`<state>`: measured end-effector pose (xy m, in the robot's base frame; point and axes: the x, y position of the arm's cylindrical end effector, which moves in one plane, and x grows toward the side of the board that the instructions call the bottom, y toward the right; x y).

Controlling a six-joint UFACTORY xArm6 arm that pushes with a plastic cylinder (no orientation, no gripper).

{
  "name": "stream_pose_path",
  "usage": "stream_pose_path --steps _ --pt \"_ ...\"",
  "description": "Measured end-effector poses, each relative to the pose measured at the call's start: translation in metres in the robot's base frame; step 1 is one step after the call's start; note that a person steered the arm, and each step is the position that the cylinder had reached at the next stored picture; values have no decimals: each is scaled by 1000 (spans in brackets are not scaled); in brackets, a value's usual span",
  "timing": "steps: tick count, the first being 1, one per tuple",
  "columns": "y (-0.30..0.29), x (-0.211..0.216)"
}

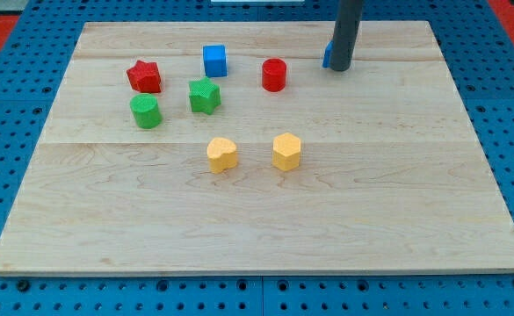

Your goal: Slide the blue triangle towards the top right

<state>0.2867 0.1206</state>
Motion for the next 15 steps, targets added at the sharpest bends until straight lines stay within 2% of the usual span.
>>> stream_pose_path --steps 1,2,3,4,5,8,9,10,12,13,15 --pt "-11 -8" --pt "-59 -10" --pt "-48 -23" --pt "21 -24" --pt "54 -25" --pt "55 -50" --pt "30 -51" --pt "9 -71" --pt "54 -75" --pt "25 -76" --pt "36 -75"
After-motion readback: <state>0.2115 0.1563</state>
